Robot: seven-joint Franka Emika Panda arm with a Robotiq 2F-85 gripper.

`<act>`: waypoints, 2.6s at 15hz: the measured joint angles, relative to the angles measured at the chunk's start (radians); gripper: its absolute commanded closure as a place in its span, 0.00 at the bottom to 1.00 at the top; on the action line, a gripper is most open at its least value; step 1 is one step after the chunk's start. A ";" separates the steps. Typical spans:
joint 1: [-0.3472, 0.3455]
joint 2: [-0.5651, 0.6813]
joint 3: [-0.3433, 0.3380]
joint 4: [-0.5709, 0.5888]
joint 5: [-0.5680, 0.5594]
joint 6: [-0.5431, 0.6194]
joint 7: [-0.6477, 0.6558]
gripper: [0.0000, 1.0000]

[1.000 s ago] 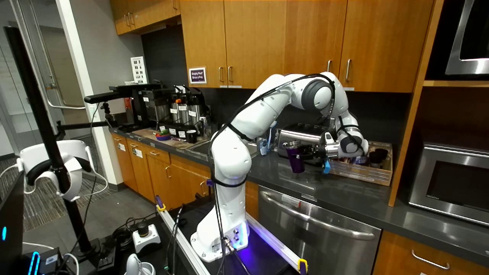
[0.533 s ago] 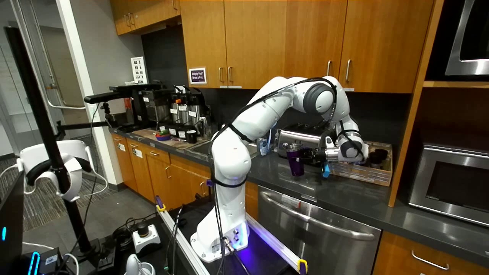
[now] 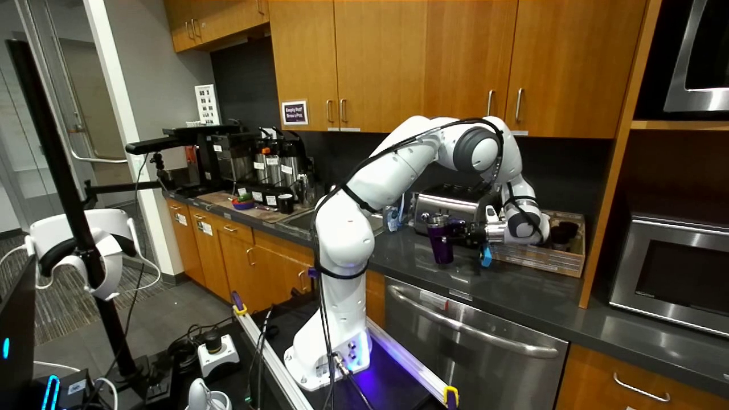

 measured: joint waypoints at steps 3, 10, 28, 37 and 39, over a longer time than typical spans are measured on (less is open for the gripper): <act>-0.001 0.014 0.001 0.012 0.000 -0.002 0.000 0.36; -0.017 0.052 0.018 0.049 0.000 -0.014 0.000 0.36; -0.017 0.142 0.019 0.132 0.000 -0.061 0.001 0.36; 0.042 0.175 -0.057 0.176 0.077 -0.114 0.001 0.11; 0.041 0.176 -0.057 0.176 0.077 -0.114 0.001 0.11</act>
